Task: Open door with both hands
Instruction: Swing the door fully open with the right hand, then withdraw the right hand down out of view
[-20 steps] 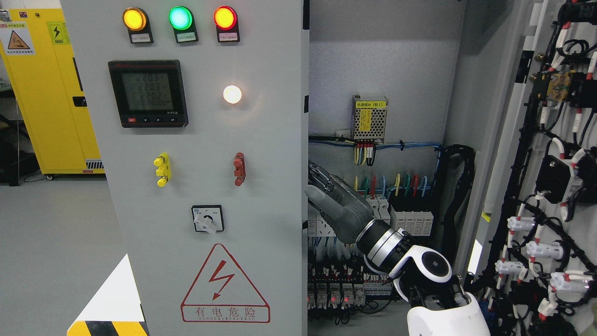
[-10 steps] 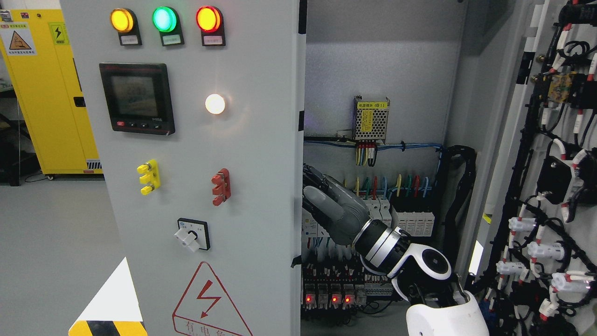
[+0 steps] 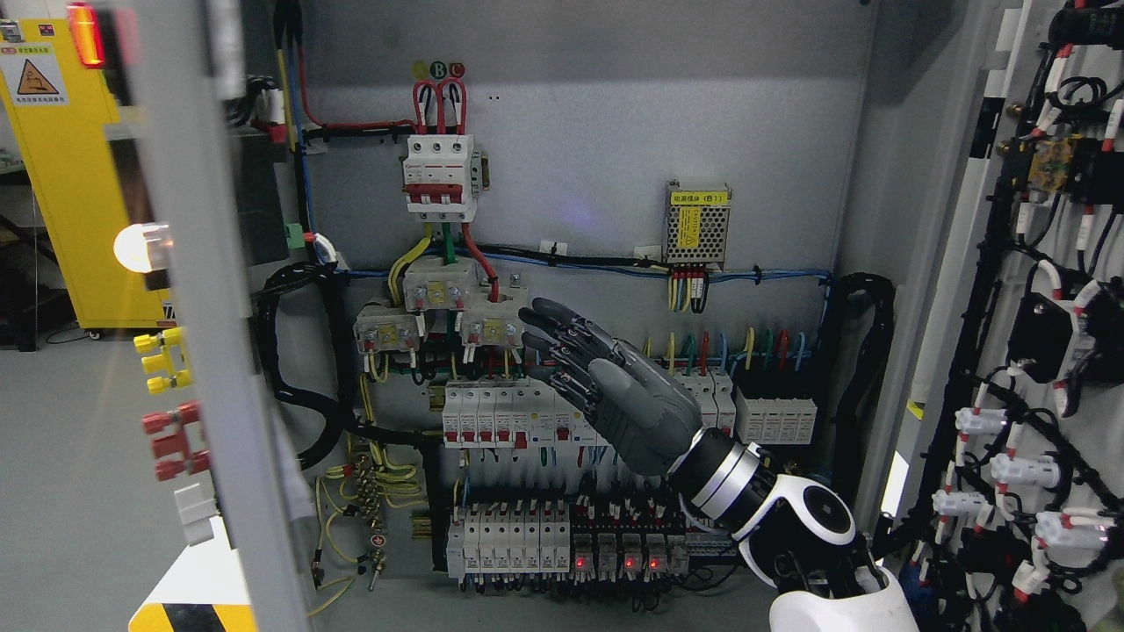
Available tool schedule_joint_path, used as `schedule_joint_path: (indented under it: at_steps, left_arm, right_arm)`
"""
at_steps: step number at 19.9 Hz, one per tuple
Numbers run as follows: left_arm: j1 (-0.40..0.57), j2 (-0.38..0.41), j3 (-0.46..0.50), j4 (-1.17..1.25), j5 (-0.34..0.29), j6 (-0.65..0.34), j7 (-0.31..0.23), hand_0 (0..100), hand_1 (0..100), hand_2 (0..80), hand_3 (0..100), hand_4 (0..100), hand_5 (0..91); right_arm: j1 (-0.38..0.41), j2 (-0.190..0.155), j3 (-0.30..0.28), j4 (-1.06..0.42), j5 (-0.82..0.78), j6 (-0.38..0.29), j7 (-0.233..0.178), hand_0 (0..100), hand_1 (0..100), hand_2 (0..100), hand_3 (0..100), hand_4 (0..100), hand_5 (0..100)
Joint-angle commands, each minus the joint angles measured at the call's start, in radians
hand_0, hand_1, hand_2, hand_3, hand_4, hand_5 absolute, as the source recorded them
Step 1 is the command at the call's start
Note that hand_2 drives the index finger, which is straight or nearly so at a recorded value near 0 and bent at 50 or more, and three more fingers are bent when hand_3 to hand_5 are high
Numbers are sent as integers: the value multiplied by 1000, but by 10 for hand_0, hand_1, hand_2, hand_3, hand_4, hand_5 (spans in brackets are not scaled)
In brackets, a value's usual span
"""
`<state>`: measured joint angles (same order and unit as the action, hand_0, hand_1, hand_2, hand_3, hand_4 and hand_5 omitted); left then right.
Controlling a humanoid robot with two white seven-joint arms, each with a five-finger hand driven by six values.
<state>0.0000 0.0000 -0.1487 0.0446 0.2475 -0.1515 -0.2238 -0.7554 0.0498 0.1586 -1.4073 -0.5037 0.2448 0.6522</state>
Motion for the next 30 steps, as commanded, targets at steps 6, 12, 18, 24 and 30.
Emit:
schedule_joint_path:
  at_steps: [6, 12, 18, 24, 30]
  left_arm:
    - [-31, -18, 0, 0, 0, 0, 0, 120, 556, 0, 0, 0, 0]
    - [-32, -20, 0, 0, 0, 0, 0, 120, 556, 0, 0, 0, 0]
    - [-31, -17, 0, 0, 0, 0, 0, 120, 556, 0, 0, 0, 0]
    - [-31, -15, 0, 1, 0, 0, 0, 120, 556, 0, 0, 0, 0]
    - [-31, -15, 0, 0, 0, 0, 0, 120, 556, 0, 0, 0, 0]
  right_arm:
    - [100, -16, 229, -156, -21, 41, -5, 0, 500, 40, 0, 0, 0]
    - [203, -5, 419, -185, -7, 39, -13, 0, 500, 40, 0, 0, 0]
    - [232, 28, 587, -190, 27, 36, -49, 0, 500, 40, 0, 0, 0]
    - [237, 68, 631, -188, 28, 41, -51, 0, 500, 40, 0, 0, 0]
    - [234, 99, 711, -185, 24, 41, -55, 0, 500, 40, 0, 0, 0]
